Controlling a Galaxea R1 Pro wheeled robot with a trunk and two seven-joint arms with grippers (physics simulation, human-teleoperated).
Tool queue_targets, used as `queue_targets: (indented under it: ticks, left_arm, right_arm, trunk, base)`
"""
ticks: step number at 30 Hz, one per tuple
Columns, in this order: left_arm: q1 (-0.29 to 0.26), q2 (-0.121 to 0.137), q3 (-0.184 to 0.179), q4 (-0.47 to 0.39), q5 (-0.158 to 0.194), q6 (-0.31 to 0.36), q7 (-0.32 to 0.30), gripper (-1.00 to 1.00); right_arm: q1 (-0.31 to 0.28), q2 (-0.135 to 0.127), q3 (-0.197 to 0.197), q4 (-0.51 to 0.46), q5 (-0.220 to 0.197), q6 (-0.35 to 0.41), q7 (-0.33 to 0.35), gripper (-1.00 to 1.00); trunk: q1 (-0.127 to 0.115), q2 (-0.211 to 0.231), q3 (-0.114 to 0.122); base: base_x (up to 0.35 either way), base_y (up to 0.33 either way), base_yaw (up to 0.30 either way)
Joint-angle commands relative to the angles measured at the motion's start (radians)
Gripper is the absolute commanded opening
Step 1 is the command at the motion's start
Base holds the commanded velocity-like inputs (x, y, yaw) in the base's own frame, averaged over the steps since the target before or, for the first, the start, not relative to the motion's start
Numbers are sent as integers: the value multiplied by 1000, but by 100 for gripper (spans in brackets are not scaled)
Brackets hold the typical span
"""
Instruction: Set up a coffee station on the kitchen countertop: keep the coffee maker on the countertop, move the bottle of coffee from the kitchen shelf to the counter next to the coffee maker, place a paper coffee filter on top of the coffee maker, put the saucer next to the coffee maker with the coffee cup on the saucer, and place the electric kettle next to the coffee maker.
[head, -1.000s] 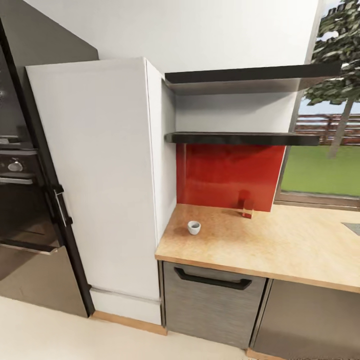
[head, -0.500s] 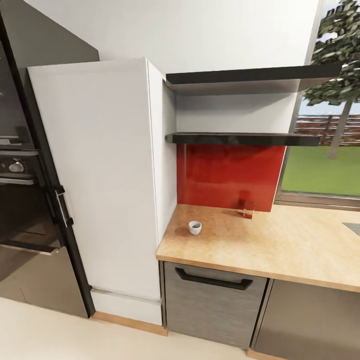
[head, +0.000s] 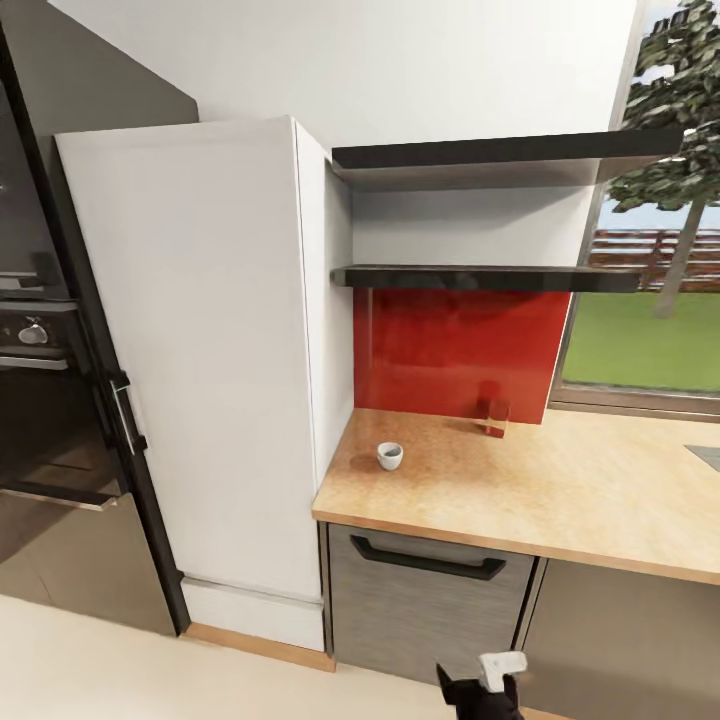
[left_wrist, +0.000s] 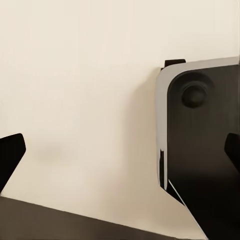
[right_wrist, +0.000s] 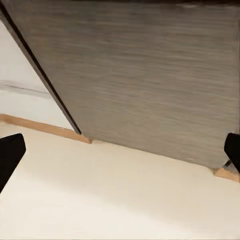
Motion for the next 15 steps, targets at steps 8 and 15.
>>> queue_targets:
  ticks: [8,15]
  left_arm:
    - [0,3,7,3,-12,-20,4,100]
    - [0,19,7,2,-12,-23,4,100]
  right_arm:
    - [0,56,4,-371,-11,-68,-139,100]
    - [-22,96,6,-678,-10,-61,-184,100]
  trunk:
    - [0,-1,0]
    - [0,-1,0]
  base:
    - [0,0,0]
    - [0,0,0]
